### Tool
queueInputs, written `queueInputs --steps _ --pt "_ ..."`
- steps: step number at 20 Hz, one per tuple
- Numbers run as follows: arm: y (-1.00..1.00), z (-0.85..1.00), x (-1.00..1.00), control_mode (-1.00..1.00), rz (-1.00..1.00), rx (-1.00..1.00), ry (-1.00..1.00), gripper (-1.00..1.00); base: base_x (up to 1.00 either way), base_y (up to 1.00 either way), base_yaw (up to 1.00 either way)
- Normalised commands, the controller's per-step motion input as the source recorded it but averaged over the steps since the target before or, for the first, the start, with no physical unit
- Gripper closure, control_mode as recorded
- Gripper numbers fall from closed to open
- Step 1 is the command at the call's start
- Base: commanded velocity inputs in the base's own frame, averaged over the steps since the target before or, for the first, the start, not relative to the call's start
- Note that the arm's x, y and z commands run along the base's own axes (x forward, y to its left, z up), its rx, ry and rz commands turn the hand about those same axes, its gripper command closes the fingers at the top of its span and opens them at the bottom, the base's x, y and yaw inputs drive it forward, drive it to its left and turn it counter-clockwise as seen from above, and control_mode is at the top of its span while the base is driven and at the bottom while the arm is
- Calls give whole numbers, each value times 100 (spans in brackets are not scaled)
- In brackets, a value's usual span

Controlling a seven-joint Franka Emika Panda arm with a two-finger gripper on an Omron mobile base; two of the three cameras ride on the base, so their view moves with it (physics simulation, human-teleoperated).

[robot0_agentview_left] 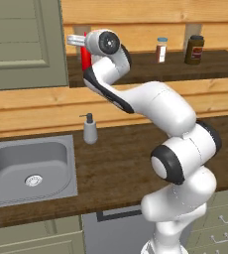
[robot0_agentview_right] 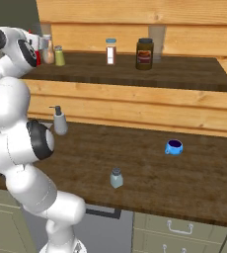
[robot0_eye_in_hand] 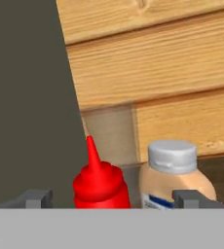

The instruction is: Put the shaker and condiment bottle from the counter next to their counterparts in the cabinet.

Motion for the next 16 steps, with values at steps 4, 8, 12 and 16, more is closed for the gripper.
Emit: queueInputs --steps 4,8,12,16 --pt "0 56 -83 -100 0 0 -20 -100 0 0 0" --pt "-5 15 -100 -100 0 0 -6 -100 0 0 0" --pt "-48 0 -100 -100 0 3 0 -100 0 0 0" --pt "-91 0 -100 -100 5 3 0 -100 0 0 0"
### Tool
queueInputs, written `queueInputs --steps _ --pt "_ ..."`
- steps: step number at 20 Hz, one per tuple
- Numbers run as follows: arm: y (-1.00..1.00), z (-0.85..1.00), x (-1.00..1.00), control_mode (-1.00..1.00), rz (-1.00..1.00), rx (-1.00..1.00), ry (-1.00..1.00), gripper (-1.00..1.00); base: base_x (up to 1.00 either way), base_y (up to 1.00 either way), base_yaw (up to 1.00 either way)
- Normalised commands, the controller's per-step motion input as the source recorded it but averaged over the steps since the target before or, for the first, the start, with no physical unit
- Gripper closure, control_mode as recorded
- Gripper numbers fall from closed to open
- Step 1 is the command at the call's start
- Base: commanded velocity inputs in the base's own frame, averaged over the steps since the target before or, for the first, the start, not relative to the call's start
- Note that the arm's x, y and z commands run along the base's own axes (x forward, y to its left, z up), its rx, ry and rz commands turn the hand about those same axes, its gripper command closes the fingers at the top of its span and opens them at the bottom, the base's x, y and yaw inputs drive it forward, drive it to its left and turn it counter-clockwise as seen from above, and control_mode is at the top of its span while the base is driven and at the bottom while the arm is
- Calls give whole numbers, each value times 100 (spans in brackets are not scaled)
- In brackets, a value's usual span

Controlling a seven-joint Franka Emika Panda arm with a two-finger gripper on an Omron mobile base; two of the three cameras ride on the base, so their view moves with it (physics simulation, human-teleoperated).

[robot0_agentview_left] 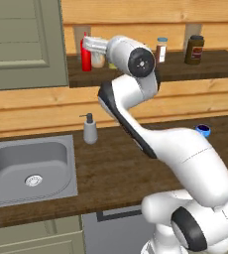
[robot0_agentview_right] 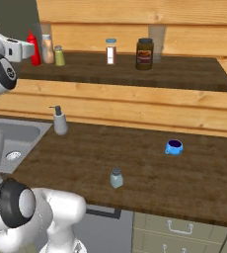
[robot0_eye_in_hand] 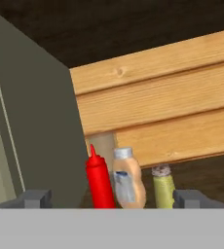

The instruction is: Put the shaker and condiment bottle from the counter next to their counterparts in the cabinet.

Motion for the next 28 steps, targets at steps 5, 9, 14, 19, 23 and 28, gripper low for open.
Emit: queueInputs --steps 5,9,14,19,23,28 --pt "-97 0 -100 -100 6 0 0 -100 0 0 0" --pt "-100 0 -100 -100 1 0 1 -100 0 0 0" --pt "-100 -11 -86 -100 3 0 1 -100 0 0 0" --pt "-92 -36 -63 -100 5 -3 0 -100 0 0 0" --pt "-33 -100 -31 -100 1 -25 -1 -100 0 0 0" --pt "-22 -100 -3 -100 0 -42 -1 -100 0 0 0"
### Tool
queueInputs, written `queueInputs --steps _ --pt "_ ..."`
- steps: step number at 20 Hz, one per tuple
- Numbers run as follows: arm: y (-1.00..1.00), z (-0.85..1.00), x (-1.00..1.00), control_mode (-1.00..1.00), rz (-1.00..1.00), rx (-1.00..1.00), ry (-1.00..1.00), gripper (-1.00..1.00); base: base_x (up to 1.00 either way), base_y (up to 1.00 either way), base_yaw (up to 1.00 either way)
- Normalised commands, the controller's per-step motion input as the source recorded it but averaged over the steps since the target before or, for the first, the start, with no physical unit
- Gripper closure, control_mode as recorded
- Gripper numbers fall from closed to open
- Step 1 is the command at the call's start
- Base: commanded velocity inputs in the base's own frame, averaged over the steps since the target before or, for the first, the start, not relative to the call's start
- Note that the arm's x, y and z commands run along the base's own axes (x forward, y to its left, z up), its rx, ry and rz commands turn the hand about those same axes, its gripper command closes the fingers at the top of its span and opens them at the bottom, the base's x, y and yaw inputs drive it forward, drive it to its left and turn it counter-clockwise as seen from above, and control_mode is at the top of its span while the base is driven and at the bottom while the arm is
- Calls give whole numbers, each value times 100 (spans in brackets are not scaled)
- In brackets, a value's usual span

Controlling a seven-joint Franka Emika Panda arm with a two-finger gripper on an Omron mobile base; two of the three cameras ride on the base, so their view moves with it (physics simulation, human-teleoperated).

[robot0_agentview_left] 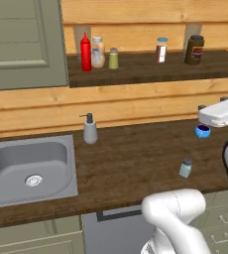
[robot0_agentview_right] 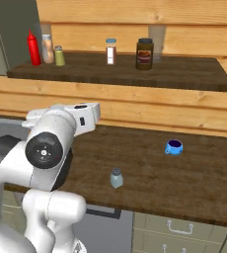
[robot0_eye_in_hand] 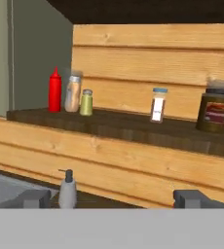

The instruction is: Put the shaker and condiment bottle from the counter next to their counterparts in the cabinet.

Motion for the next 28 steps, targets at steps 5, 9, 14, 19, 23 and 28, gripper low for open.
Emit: queueInputs --steps 5,9,14,19,23,28 --pt "-68 -100 0 -100 3 -34 0 -100 0 0 0" --pt "-86 -99 0 -100 10 -24 0 -100 0 0 0" --pt "-55 -100 33 -100 8 -24 -5 -100 0 0 0" --pt "-39 -66 71 -100 10 -2 -1 -100 0 0 0" --pt "-53 -55 46 -100 16 0 0 -100 0 0 0" --pt "-47 -62 0 -100 23 0 -13 -100 0 0 0"
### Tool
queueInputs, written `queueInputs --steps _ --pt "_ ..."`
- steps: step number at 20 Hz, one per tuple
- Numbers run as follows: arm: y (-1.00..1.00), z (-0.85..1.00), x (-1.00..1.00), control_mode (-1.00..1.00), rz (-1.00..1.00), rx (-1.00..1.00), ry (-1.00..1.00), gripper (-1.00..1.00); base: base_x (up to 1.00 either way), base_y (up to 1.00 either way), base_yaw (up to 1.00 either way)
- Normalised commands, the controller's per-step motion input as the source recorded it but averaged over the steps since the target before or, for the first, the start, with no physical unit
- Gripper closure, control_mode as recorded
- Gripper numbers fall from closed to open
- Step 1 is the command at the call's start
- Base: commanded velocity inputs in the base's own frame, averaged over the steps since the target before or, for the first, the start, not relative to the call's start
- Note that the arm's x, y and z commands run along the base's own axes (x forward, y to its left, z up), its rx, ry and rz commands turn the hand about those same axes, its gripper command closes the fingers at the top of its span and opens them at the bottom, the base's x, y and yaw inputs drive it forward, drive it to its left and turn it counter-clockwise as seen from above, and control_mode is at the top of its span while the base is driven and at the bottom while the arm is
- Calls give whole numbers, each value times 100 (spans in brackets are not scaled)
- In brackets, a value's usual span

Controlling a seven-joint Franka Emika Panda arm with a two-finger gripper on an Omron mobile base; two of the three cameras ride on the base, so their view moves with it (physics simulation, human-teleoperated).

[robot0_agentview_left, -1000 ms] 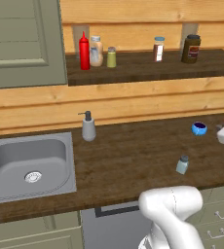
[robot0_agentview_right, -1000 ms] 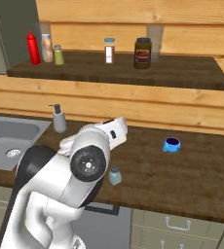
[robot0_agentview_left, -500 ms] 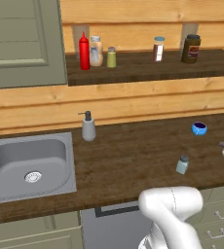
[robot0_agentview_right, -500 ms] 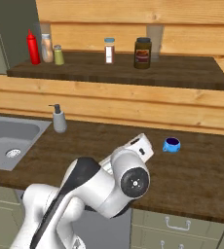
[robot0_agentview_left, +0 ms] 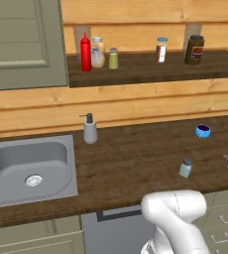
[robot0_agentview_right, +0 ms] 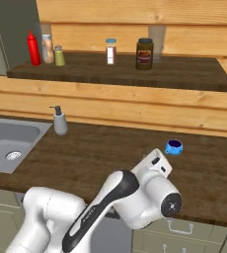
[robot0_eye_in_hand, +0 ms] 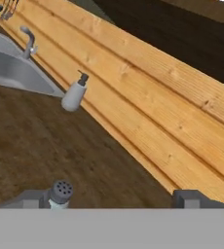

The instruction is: Put the shaker and condiment bottle from the counter next to their counterparts in the cabinet.

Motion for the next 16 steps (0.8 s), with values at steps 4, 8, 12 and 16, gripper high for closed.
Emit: queueInputs --steps 4,8,12,16 --pt "-8 -27 0 -100 24 0 -21 -100 0 0 0" --pt "3 -21 0 -100 22 -18 -2 -100 0 0 0" --pt "1 -21 0 -100 23 -20 0 -100 0 0 0" --pt "3 -4 4 -100 16 -9 7 -100 0 0 0"
